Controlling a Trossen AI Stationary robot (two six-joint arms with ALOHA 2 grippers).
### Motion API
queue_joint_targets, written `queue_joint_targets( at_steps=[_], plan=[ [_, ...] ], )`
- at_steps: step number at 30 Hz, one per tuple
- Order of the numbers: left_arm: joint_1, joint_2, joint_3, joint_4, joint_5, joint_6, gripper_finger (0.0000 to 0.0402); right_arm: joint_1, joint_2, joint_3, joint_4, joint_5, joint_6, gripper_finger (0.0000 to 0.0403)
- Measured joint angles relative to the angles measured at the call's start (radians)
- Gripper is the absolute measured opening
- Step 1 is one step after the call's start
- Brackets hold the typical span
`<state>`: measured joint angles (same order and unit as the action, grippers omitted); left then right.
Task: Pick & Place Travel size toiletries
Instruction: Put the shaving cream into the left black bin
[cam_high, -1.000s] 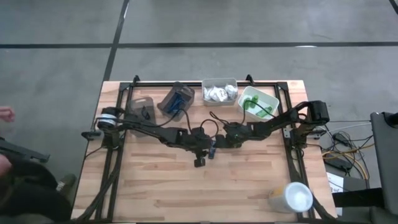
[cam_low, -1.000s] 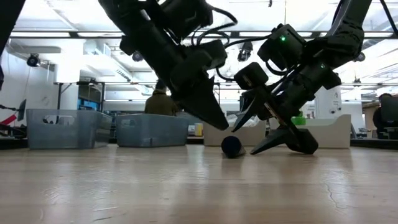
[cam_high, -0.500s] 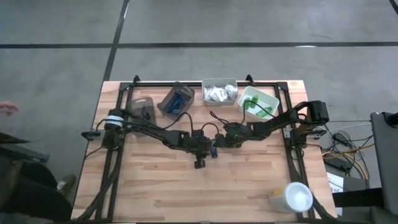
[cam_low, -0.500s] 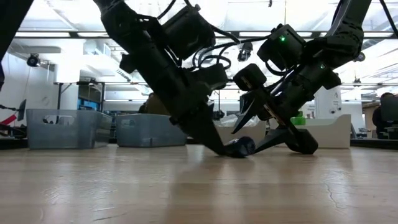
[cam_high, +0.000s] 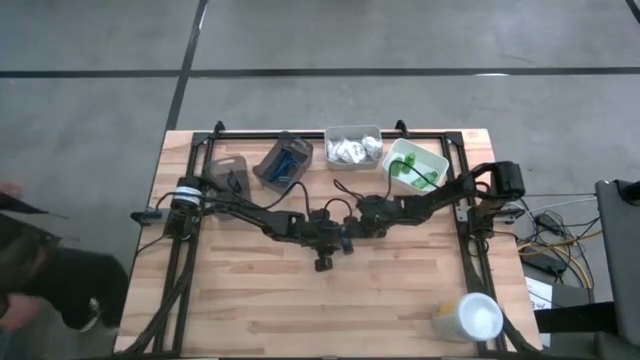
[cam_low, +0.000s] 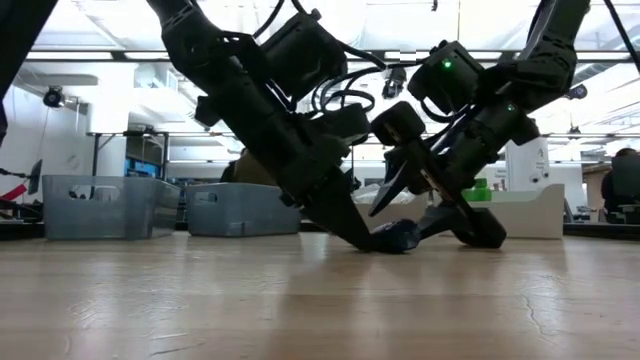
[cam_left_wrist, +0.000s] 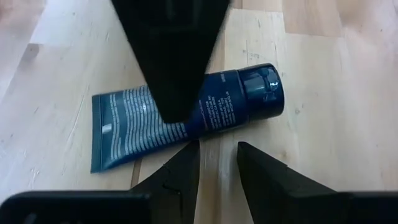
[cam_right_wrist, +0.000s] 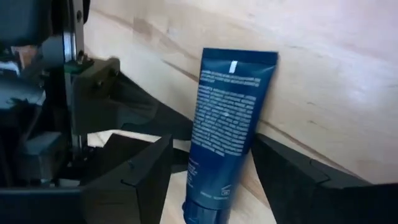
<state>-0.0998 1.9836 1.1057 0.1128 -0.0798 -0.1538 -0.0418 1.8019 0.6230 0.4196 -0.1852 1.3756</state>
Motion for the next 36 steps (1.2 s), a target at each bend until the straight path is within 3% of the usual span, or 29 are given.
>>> queue_joint_targets(
  at_steps=[5, 11, 25, 30, 36],
  plan=[
    [-0.003, 0.003, -0.002, 0.073, 0.022, 0.037, 0.0114, -0.001, 0.003, 0.057, -0.080, -0.048, -0.084, 0.0202],
    [-0.005, 0.000, -0.003, 0.050, 0.025, 0.057, 0.0114, -0.002, 0.004, 0.100, -0.149, -0.071, -0.202, 0.0171],
    [-0.005, -0.042, -0.003, -0.038, 0.040, 0.038, 0.0114, -0.005, 0.002, 0.099, -0.166, -0.084, -0.279, 0.0018],
    [-0.003, -0.097, -0.002, -0.092, 0.017, 0.037, 0.0114, -0.008, -0.002, 0.101, -0.169, -0.093, -0.312, 0.0014],
    [-0.002, -0.272, -0.012, -0.251, 0.024, -0.023, 0.0114, -0.010, -0.056, 0.094, -0.203, -0.077, -0.421, 0.0013]
  ],
)
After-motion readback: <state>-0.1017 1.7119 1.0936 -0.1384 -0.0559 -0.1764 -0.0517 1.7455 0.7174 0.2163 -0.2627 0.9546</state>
